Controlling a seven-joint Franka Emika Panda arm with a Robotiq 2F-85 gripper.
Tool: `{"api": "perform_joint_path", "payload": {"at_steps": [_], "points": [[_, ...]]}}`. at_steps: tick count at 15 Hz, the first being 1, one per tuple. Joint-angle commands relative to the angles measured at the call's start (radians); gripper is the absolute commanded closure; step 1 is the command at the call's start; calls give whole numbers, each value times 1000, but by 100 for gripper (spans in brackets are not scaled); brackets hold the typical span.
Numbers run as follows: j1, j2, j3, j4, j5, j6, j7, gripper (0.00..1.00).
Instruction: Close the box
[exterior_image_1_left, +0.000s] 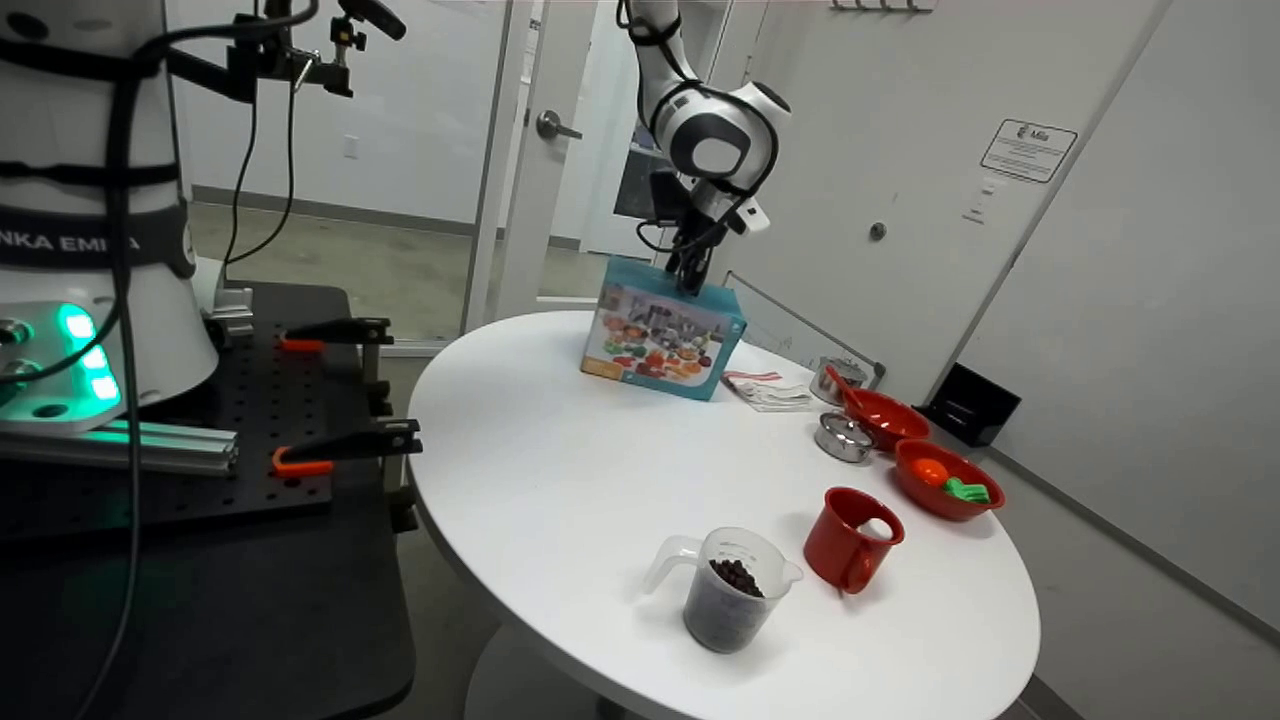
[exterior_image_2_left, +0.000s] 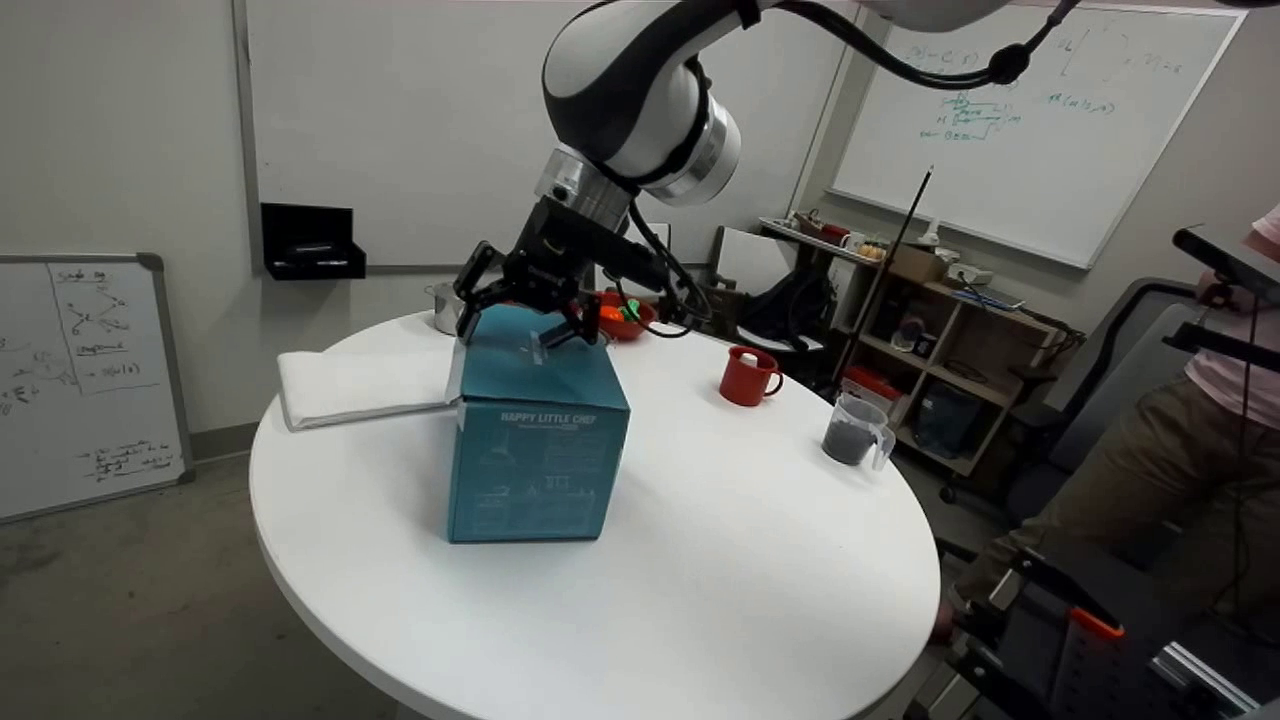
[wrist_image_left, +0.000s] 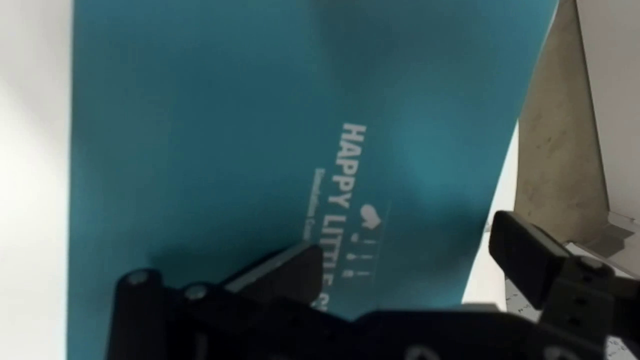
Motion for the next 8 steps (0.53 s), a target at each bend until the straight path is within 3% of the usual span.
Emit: {"api": "perform_joint_path", "payload": {"at_steps": [1, 5, 8], "points": [[4, 36, -9, 69, -44, -23, 43, 0], [-11, 9, 11, 27, -25, -5, 22, 0], [11, -54, -16, -43, -58, -17, 47, 0]]}}
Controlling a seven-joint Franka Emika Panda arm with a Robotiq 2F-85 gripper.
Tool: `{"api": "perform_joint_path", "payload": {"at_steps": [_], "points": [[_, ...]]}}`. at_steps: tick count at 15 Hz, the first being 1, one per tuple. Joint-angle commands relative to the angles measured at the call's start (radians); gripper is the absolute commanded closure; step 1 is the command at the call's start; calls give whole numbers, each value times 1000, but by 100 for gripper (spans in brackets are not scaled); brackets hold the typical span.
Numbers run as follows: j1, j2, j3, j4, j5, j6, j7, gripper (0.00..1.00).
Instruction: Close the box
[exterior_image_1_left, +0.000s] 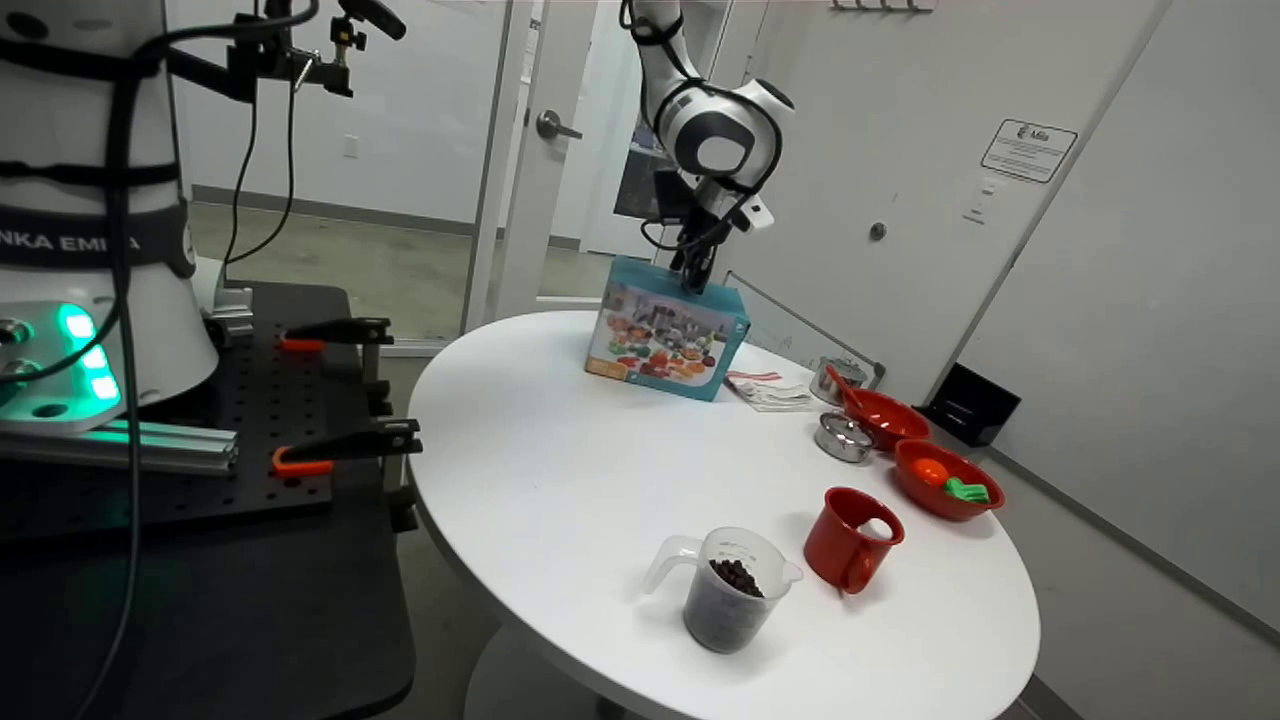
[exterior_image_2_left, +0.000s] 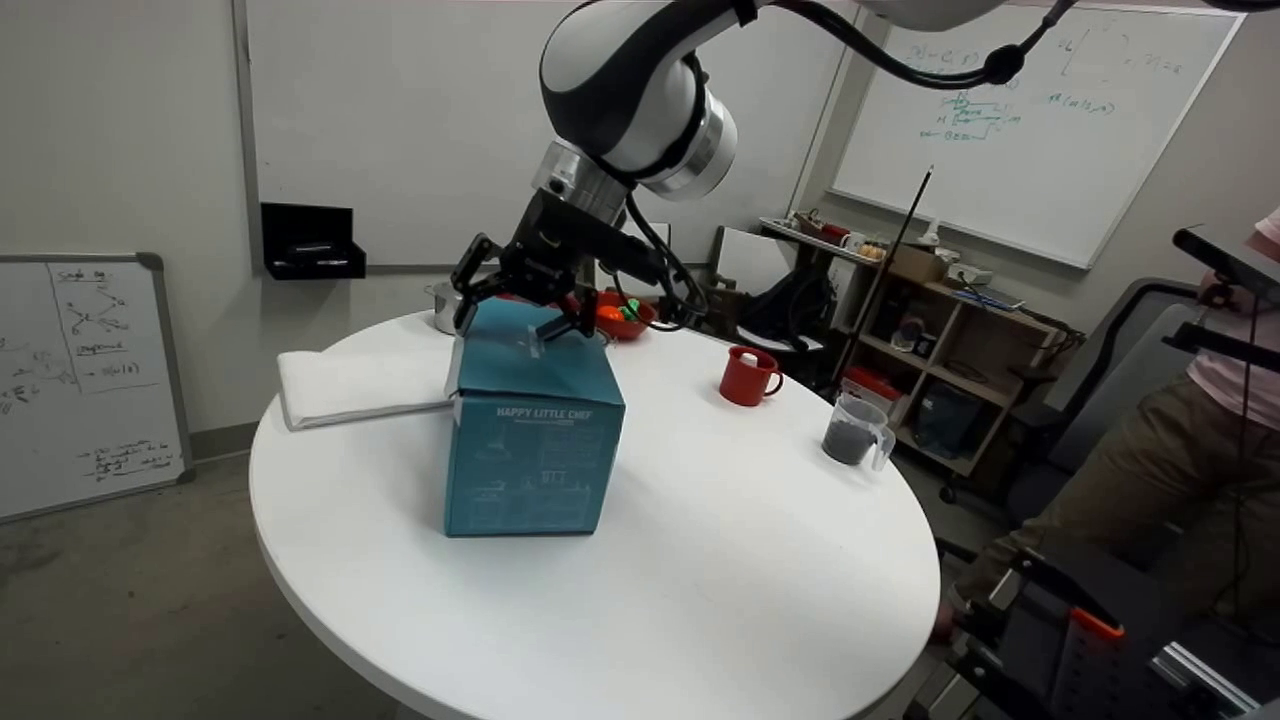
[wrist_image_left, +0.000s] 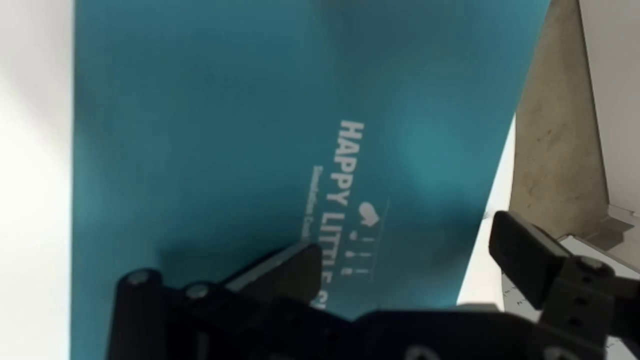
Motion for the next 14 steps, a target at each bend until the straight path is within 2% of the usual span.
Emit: {"api": "perform_joint_path", "payload": {"at_steps": [1, 14], "points": [[16, -80, -21, -84, -53, -19, 37, 0], [21, -430, -27, -395, -154, -165, 55, 0]]}}
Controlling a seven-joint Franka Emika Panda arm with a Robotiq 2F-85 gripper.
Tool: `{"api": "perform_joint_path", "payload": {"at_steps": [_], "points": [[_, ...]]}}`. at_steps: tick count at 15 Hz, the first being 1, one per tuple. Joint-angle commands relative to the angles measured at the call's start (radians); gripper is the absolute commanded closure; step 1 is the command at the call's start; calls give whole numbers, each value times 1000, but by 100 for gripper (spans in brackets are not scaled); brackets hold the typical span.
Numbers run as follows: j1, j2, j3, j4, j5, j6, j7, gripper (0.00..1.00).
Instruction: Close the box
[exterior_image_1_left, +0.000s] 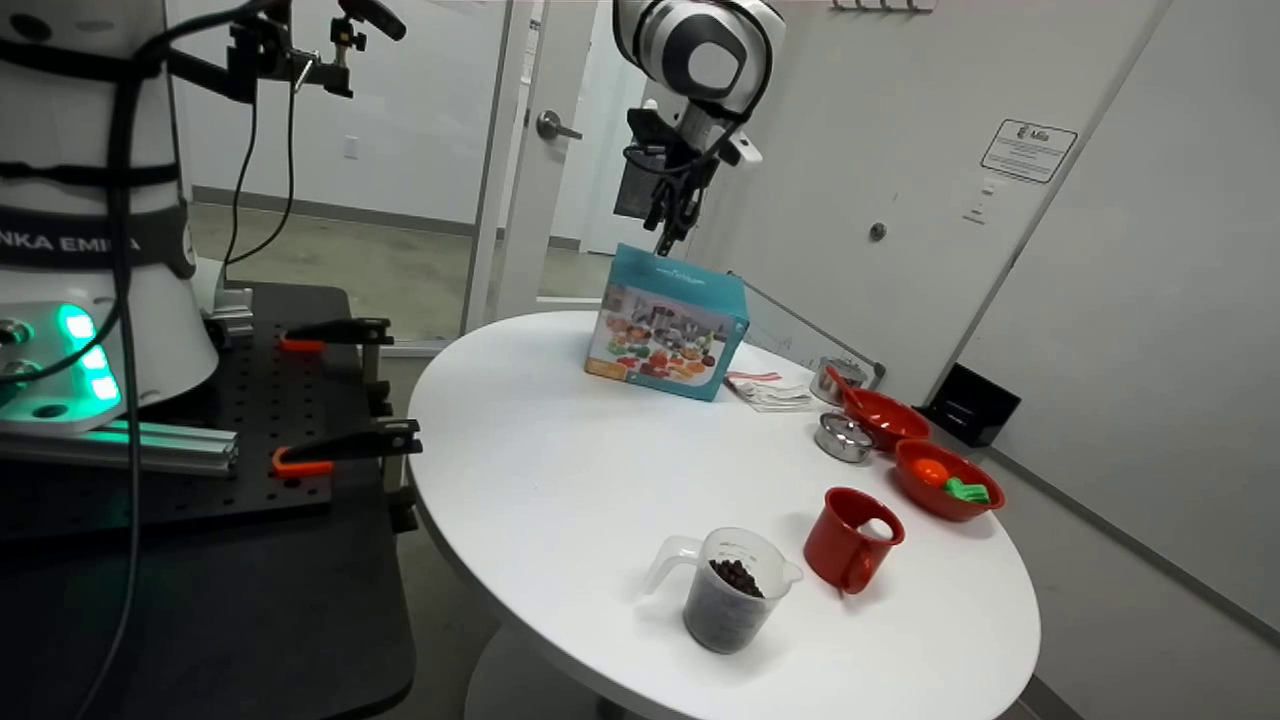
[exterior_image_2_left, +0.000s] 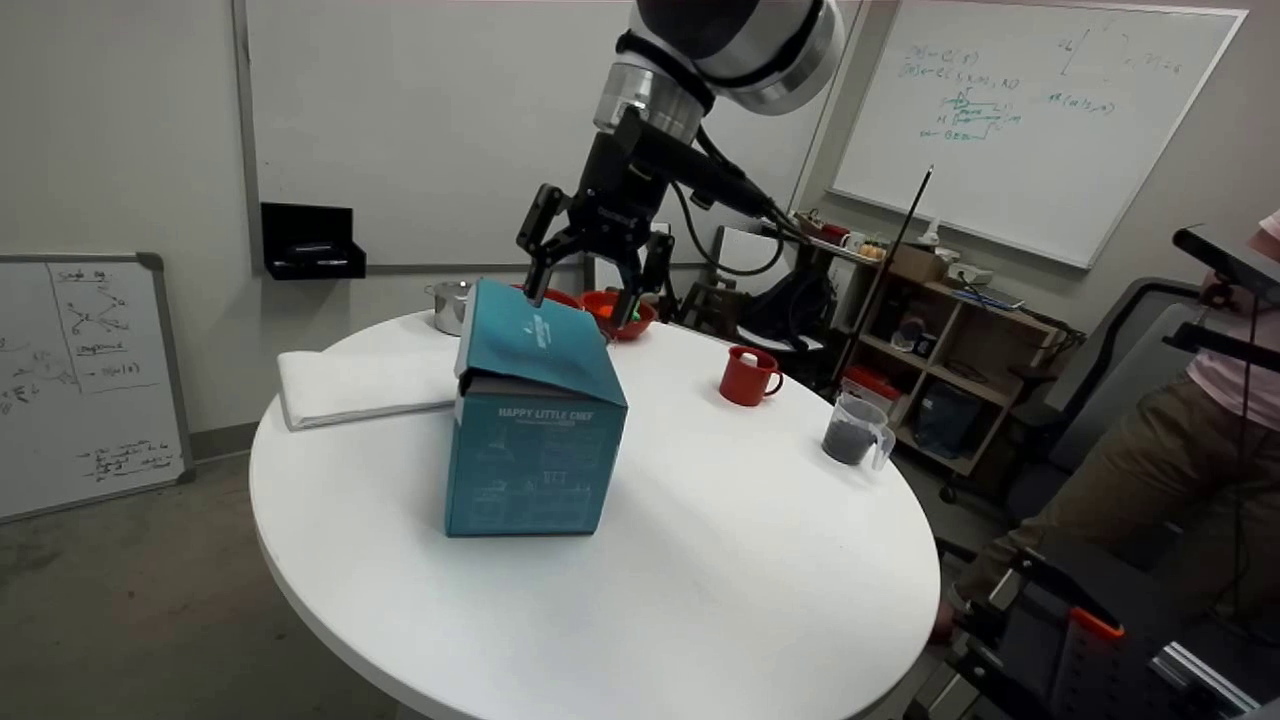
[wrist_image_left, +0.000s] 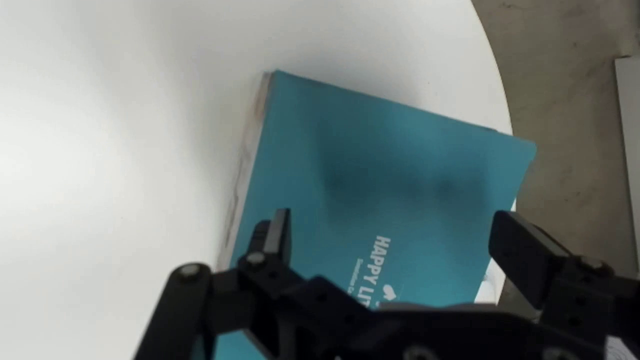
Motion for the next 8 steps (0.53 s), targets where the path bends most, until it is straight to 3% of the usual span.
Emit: {"api": "perform_joint_path", "payload": {"at_steps": [1, 8], "points": [[0, -127, -15, -113, -61, -68, 30, 0], [-79, -283, -44, -269, -88, -39, -69, 0]]}}
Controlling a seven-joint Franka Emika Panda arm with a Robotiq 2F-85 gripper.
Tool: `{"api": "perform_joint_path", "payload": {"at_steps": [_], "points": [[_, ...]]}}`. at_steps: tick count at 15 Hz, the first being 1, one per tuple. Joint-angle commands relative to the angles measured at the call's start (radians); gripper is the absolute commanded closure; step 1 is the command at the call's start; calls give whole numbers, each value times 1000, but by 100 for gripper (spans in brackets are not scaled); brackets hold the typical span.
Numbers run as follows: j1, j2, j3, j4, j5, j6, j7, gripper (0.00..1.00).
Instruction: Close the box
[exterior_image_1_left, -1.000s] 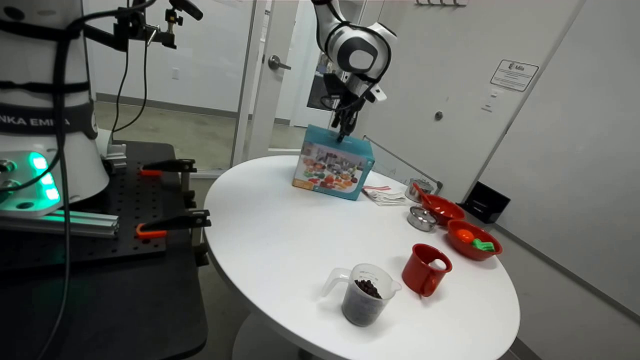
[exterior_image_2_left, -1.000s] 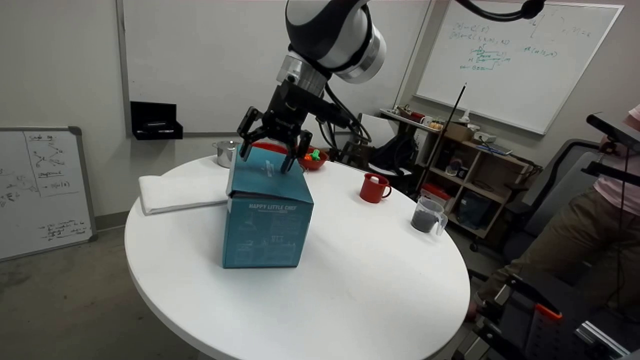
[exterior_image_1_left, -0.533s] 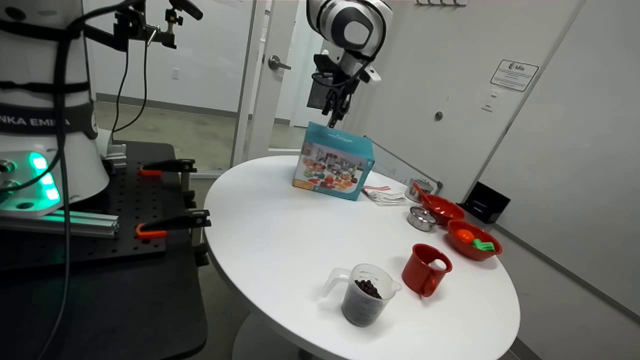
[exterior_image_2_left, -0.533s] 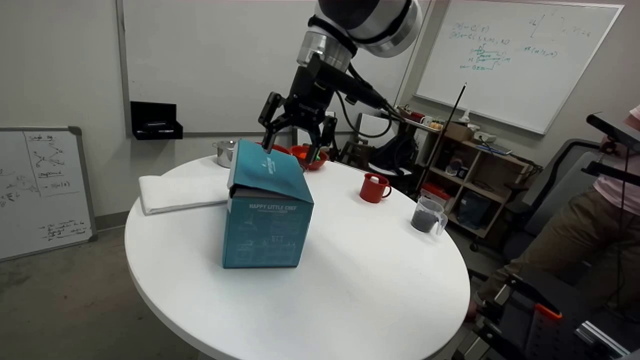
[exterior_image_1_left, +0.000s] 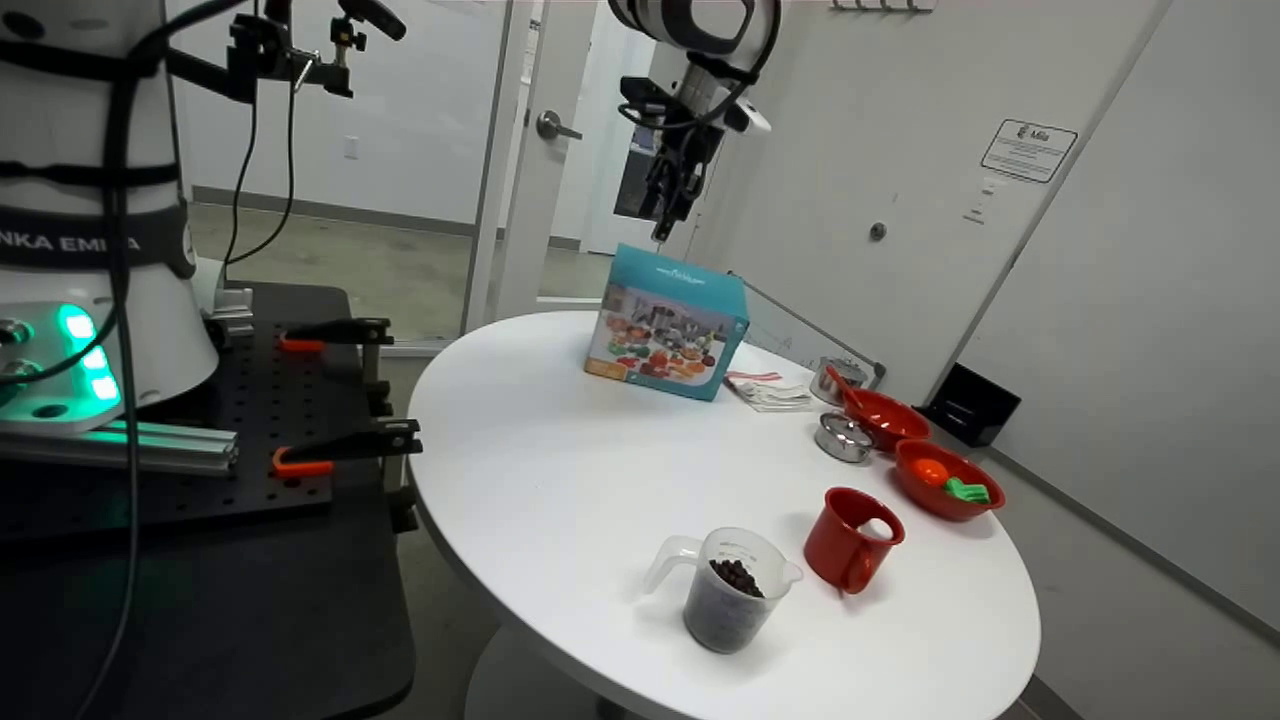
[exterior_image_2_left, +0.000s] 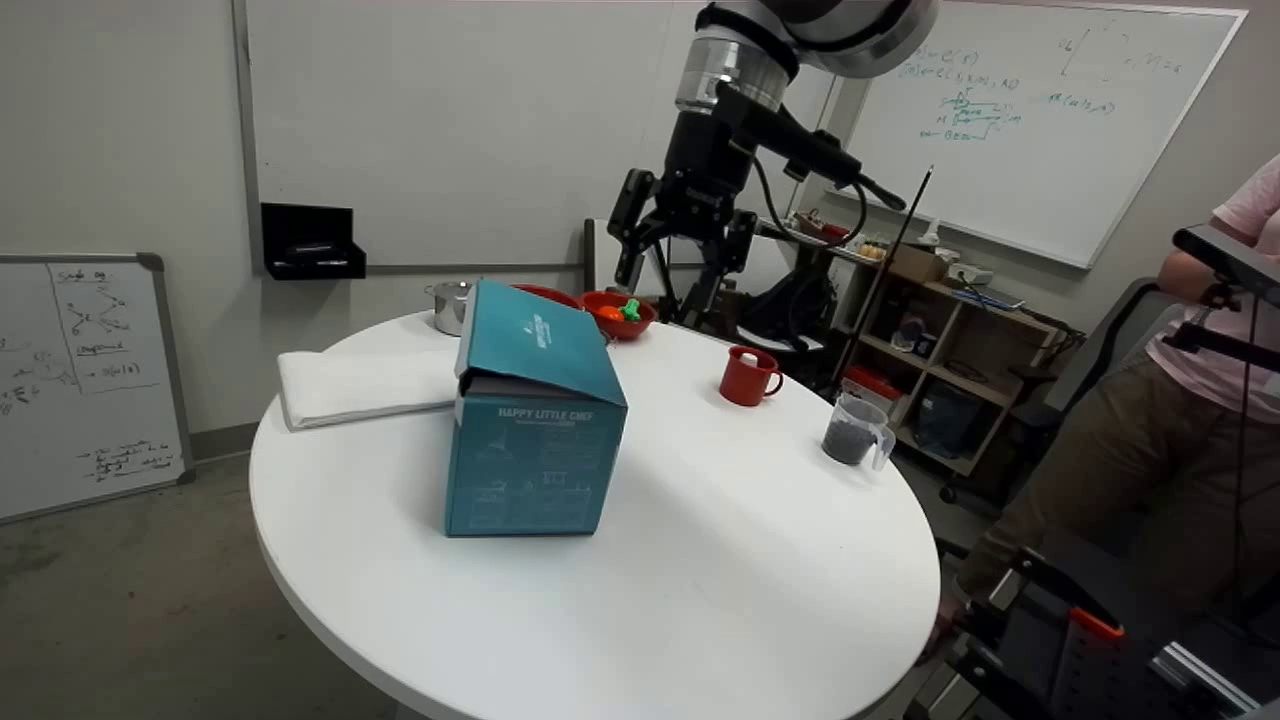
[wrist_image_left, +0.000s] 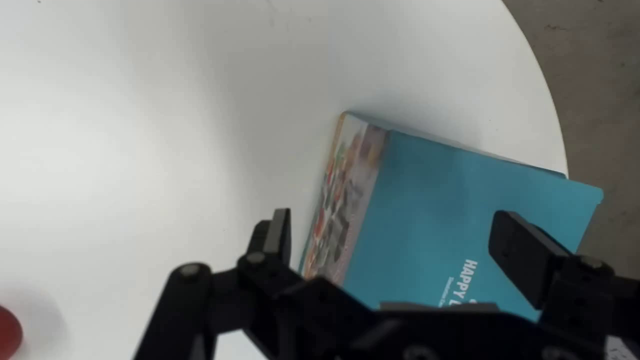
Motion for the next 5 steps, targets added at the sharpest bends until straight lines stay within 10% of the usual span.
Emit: {"api": "perform_joint_path", "payload": {"at_steps": [1, 5], "points": [[-25, -22, 4, -19, -4, 2, -15, 0], [-36, -28, 5, -27, -3, 2, -22, 0]]}}
